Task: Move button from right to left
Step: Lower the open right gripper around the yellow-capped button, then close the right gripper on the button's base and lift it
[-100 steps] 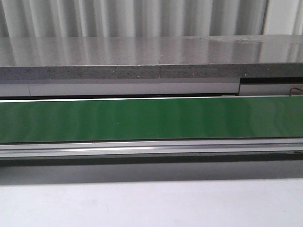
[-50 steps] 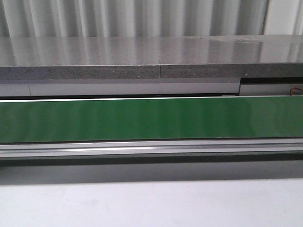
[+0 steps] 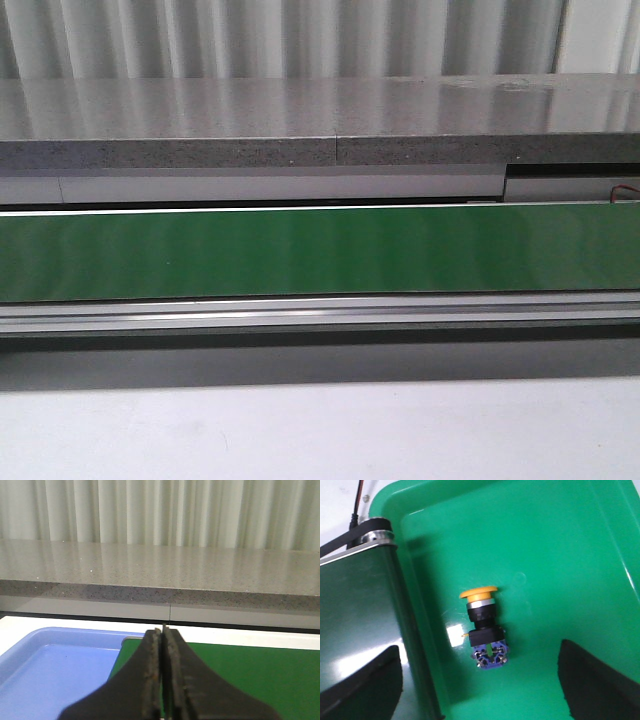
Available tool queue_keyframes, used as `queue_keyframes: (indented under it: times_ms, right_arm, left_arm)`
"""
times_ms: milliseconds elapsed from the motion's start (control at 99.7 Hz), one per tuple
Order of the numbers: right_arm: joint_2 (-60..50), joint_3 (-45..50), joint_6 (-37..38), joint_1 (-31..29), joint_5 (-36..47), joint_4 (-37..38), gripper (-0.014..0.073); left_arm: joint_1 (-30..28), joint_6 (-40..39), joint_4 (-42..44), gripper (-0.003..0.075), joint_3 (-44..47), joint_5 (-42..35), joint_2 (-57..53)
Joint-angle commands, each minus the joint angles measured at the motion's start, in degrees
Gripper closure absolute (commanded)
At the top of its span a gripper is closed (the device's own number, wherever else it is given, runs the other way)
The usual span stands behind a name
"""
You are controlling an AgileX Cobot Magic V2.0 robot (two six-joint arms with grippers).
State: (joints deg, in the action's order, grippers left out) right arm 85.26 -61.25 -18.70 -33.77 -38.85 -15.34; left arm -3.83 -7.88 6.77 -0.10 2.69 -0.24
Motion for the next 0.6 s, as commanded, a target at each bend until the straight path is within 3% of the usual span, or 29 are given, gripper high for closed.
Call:
queue_keyframes:
  times_ms: [0, 592]
  right_arm:
    - [1.01, -1.94, -2.35, -0.37, 4.14, -1.50, -0.0029]
    - [15.37, -1.94, -2.47, -0.37, 9.56, -1.11, -0.0029]
  left_arm:
    - [0.51, -0.47, -0.01, 0.0740, 1.41, -4.72, -2.02]
    - [0.51, -0.47, -0.01, 0.0740, 1.41, -4.72, -2.02]
